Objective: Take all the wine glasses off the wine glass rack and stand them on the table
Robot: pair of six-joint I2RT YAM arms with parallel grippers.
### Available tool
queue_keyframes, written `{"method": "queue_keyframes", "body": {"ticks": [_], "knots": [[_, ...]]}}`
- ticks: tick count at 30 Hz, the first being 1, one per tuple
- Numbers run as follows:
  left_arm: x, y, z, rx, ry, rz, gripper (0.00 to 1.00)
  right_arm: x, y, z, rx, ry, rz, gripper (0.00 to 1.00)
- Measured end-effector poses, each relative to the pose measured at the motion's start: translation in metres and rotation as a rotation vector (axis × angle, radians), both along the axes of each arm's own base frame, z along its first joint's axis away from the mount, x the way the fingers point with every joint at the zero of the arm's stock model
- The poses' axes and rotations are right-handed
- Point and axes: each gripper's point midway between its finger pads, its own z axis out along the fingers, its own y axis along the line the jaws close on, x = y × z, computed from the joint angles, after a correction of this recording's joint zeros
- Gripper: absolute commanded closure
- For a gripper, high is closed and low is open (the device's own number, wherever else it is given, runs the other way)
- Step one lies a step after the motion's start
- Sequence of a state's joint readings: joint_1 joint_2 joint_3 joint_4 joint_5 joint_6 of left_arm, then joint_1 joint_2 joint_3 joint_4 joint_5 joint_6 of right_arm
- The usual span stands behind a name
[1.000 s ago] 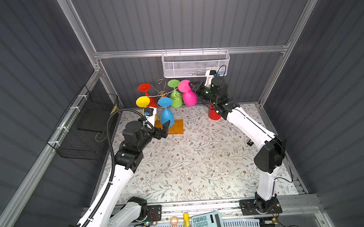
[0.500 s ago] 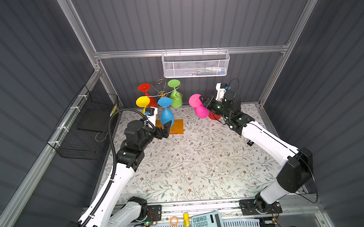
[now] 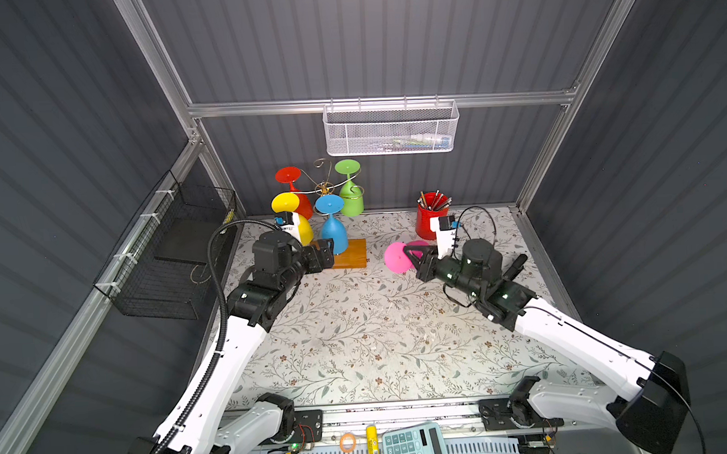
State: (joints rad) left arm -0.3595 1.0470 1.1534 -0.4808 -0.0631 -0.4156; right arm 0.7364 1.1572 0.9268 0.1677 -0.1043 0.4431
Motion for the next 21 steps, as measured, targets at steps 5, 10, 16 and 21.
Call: {"method": "queue_keyframes", "body": {"ticks": [5, 10, 16, 21], "knots": [[-0.034, 0.016, -0.013, -0.092, 0.127, 0.094, 0.06, -0.041, 0.024, -0.023, -0.108, -0.119, 0.129, 1.0], [-0.073, 0.031, -0.024, -0.212, 0.212, 0.179, 0.1, -0.067, 0.039, -0.041, -0.198, -0.235, 0.196, 1.0], [-0.088, 0.034, -0.065, -0.263, 0.457, 0.302, 0.14, -0.084, 0.062, -0.055, -0.301, -0.377, 0.227, 1.0], [-0.094, 0.025, -0.108, -0.266, 0.696, 0.377, 0.13, -0.091, 0.079, -0.07, -0.413, -0.49, 0.219, 1.0]]}}
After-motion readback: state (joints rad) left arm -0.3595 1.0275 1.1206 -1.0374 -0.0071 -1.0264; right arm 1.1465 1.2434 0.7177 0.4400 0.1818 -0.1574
